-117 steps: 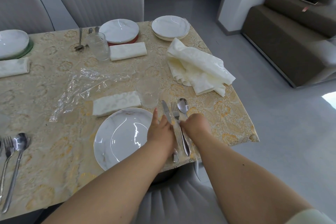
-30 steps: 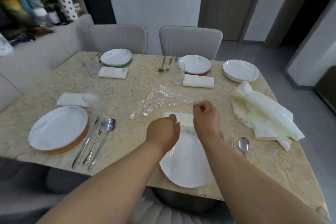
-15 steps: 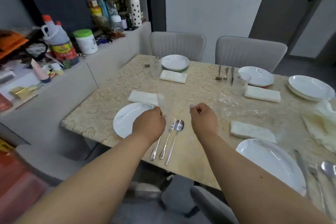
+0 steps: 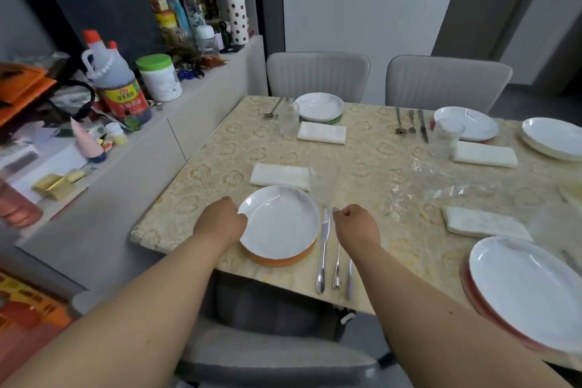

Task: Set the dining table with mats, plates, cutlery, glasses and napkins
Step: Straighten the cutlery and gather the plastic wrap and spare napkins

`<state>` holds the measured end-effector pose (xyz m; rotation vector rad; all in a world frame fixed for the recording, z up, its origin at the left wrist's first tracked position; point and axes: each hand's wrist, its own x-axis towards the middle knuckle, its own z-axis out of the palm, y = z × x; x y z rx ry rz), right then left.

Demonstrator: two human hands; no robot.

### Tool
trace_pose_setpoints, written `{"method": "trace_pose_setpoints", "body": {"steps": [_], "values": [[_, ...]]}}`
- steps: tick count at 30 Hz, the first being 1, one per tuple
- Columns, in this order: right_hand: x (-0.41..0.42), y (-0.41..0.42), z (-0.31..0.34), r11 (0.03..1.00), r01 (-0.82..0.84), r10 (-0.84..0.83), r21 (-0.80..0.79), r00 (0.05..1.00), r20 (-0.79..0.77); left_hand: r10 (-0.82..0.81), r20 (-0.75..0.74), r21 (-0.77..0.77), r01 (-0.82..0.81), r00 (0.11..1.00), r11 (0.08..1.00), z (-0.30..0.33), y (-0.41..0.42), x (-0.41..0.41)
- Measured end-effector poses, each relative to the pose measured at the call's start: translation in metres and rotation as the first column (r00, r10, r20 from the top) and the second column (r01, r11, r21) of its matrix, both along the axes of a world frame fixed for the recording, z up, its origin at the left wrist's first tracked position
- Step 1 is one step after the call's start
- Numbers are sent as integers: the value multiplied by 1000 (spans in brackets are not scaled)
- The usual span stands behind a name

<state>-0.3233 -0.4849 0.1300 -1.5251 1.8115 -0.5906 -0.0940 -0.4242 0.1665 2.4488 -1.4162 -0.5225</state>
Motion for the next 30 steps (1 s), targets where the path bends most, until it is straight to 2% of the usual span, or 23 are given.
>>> {"method": "trace_pose_setpoints", "body": {"steps": [9,15,21,26,30], "values": [[14,-36,-21,975,-58,76,216,994,-76,64,-49,156,-56,997,986,-23,-21,30],[30,-35,-37,940,-57,90,336,992,-85,36,-64,249,-19,997,968,-52,-33,47],[47,-35,-54,936,-43,111,348,978,-176,9,-96,279,18,995,960,-79,-51,56],[61,-28,-58,945,60,1,322,983,-186,-40,-184,265,88,982,960,-96,-58,60],[71,-26,-54,913,152,-113,378,986,-122,-33,-197,242,81,980,967,-103,-68,63]]}}
